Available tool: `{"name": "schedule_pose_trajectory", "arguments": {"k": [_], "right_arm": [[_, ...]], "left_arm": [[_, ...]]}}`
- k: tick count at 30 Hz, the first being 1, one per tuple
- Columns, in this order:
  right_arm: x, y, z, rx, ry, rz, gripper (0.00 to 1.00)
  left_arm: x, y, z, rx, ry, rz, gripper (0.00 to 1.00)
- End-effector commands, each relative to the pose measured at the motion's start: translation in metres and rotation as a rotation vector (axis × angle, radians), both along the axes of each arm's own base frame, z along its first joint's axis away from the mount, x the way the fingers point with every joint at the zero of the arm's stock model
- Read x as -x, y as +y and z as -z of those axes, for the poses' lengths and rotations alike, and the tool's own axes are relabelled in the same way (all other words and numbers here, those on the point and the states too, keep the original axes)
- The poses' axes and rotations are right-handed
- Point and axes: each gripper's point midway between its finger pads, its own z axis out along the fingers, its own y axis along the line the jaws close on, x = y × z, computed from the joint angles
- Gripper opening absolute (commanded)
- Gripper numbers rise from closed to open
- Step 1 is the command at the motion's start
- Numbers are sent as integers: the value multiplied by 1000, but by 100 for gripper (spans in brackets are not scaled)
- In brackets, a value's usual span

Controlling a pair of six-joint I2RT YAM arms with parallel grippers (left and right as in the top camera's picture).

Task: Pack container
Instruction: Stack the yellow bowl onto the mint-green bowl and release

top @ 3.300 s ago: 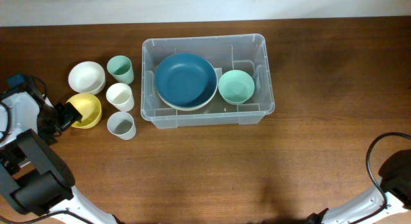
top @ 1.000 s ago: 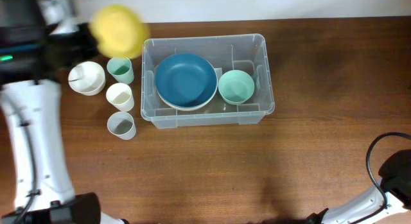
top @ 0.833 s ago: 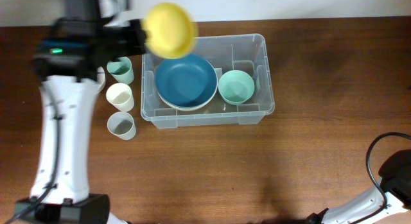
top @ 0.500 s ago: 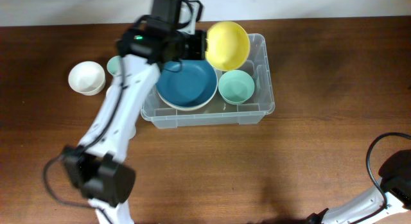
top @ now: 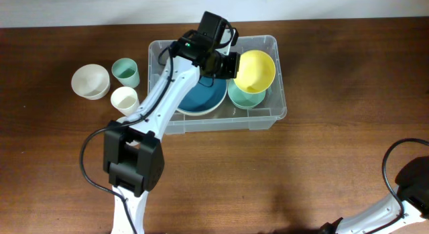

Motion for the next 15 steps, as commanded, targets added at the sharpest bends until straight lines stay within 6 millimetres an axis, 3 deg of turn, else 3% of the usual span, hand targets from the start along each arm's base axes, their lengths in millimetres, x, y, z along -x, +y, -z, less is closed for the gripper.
{"name": "schedule_pose_trajectory", "arguments": {"k": [1,8,15], "right_arm": [[2,1,-3,11,3,-7,99],[2,1,-3,11,3,-7,99],[2,1,-3,11,3,-7,99]], "left_arm": [[-8,8,11,-45,-1,-40,1],[-10,23,19,-126,-3,-82,1],[-5,16,34,-140,22,-65,1]]}}
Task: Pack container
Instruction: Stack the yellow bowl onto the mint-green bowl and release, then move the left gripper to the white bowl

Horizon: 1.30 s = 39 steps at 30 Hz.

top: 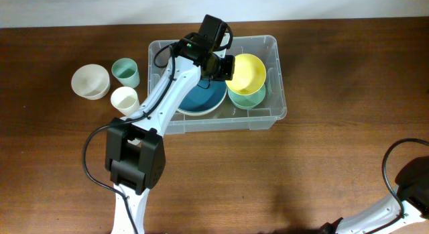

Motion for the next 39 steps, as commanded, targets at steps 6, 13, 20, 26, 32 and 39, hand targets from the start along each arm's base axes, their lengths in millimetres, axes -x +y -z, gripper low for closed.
{"name": "schedule_pose_trajectory", "arguments": {"k": [6,13,20,26,32,39], "right_arm": [[2,1,-3,11,3,-7,99],[2,1,-3,11,3,-7,99],[2,1,-3,11,3,-7,99],[2,1,-3,11,3,-7,99],[2,1,-3,11,3,-7,99],[2,1,-3,11,3,-7,99]], "left_arm": [[8,-7,36,-46,74,7,1],[8,-7,37,-46,74,8,10],[6,-11,33,-25,66,16,28],[-14,-16,-11,4,-47,62,45],[-40,19,-97,-26,-215,32,56],[-40,156,-176,-253,-304,-245,69]]}}
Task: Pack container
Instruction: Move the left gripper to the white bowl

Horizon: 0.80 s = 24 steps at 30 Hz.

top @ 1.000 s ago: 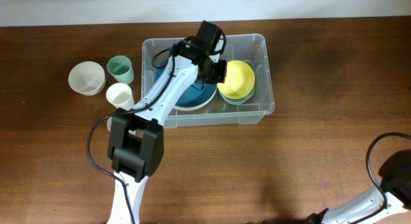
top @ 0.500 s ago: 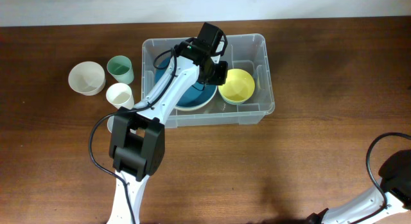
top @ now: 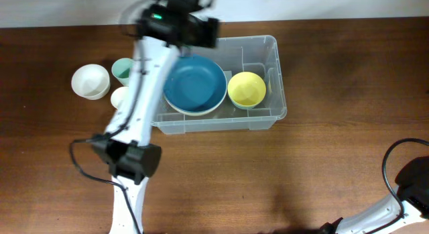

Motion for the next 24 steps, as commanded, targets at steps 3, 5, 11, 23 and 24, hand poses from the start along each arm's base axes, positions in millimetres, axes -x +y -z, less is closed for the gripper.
{"name": "schedule_pose_trajectory", "arguments": {"k": [3,5,11,23,24], "right_arm": [[2,1,-3,11,3,-7,99],[2,1,-3,11,3,-7,99],[2,1,-3,11,3,-7,99],[2,1,-3,11,3,-7,99],[2,1,-3,11,3,-7,99]], "left_arm": [[7,144,-41,-178,-37,-297,70],[15,185,-37,-190,11,-373,70],[41,307,-10,-143,162,-677,70],[46,389,96,3,403,-805,70],[42,389,107,3,416,-802,70]]}}
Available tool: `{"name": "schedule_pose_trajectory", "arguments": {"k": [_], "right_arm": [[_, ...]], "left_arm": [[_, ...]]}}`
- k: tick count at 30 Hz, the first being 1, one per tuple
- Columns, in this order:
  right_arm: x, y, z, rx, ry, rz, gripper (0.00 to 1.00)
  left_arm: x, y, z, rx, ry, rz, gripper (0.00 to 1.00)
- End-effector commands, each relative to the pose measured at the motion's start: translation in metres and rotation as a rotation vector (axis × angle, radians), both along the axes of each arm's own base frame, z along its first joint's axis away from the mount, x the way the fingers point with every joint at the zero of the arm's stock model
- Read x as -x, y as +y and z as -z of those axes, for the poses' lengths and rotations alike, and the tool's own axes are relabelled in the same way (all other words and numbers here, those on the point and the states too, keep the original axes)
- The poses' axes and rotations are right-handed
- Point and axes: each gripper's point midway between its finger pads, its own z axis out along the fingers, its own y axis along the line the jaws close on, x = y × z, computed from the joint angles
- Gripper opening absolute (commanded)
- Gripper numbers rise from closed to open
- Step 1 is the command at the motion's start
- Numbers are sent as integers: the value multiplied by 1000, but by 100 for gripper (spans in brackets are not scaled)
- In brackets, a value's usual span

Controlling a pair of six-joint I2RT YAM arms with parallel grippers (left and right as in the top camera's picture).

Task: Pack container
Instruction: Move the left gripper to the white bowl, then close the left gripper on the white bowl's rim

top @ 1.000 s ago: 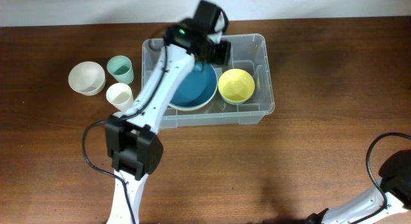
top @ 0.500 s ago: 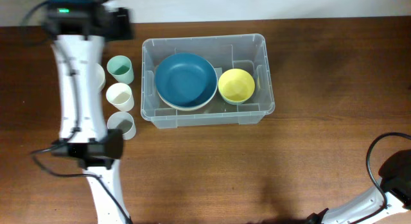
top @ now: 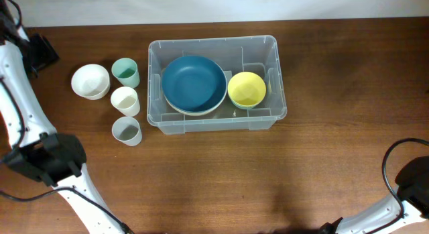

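Note:
A clear plastic container (top: 214, 41) stands mid-table. Inside it a blue plate (top: 194, 83) lies on the left and a yellow bowl (top: 247, 88) sits upright on the right. My left gripper (top: 43, 51) is far off at the table's back left edge, past the cups, holding nothing that I can see; its jaws are too small and dark to read. Of the right arm only the base and cable (top: 409, 184) show at the bottom right corner; its gripper is out of view.
Left of the container stand a white bowl (top: 90, 81), a teal cup (top: 125, 72), a cream cup (top: 125, 100) and a grey cup (top: 127, 131). My left arm's white links (top: 20, 106) run down the left edge.
My left arm was over the container's back left corner and is now at the table's far left edge. The grey cup, hidden under the arm before, now shows. The yellow bowl has not moved.
First my left gripper held the yellow bowl tilted above a green bowl in the container's right side. Then the bowl was lower, on the green one. Later it sat nested and released, the gripper behind the container. Now the arm is far left.

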Motion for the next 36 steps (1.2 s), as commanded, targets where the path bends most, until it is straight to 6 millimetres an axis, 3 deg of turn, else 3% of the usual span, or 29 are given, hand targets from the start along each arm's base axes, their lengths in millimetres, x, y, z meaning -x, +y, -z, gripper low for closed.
{"name": "schedule_pose_trajectory", "arguments": {"k": [1,5,13,28,30,36], "right_arm": [[2,1,-3,11,3,-7,99],[2,1,-3,11,3,-7,99],[2,1,-3,11,3,-7,99],[2,1,-3,11,3,-7,99],[2,1,-3,11,3,-7,99],[2,1,-3,11,3,-7,99]], "left_arm": [[-12,-7,53,71,76,12,70],[-22,-9,87,87,114,18,70],[-21,-9,135,127,196,-14,69],[-13,-12,189,176,300,-50,69],[-12,-13,190,177,303,-50,62],[-12,-13,190,178,304,-50,22]]}}
